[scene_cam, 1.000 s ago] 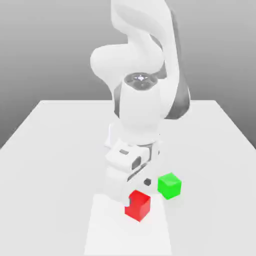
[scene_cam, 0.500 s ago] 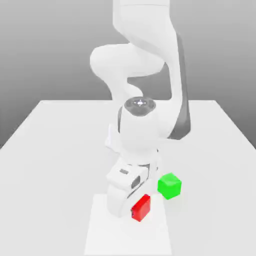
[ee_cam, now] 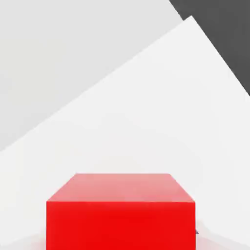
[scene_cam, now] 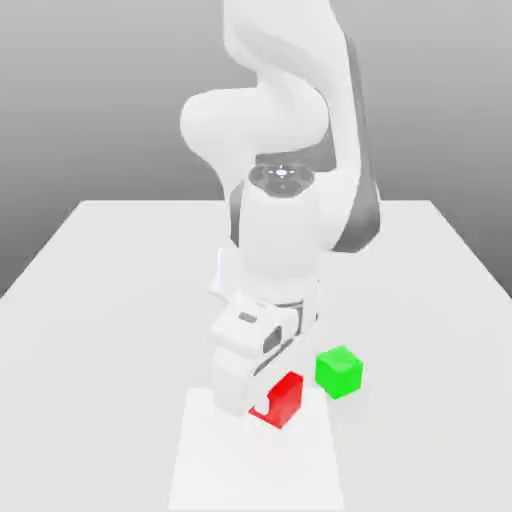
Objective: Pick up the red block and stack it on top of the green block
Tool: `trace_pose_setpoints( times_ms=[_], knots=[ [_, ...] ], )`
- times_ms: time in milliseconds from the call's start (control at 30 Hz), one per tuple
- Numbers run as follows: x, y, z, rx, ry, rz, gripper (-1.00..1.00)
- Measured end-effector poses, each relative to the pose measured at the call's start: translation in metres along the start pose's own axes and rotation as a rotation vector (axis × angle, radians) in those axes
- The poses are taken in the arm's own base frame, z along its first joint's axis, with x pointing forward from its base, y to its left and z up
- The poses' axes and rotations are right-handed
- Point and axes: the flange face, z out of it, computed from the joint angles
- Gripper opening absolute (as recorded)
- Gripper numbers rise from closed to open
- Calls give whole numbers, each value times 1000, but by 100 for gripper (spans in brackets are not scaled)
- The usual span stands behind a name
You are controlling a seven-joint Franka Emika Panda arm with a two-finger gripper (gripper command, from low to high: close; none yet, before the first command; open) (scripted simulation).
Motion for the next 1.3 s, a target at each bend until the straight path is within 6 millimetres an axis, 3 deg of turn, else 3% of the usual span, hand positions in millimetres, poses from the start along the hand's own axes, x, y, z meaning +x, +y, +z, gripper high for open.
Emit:
trace_pose_setpoints(
  times_ms=[333,433,667,1000,1300],
  knots=[
    [-13,-5,-16,14,-24,-24,-100],
    [-23,-31,-17,41,-39,-196,-100],
    [-49,-72,-29,83,-41,-600,-100],
    [-87,-113,-52,30,-16,-1176,-100],
    [-90,-117,4,25,-14,-1220,-100]
  ],
)
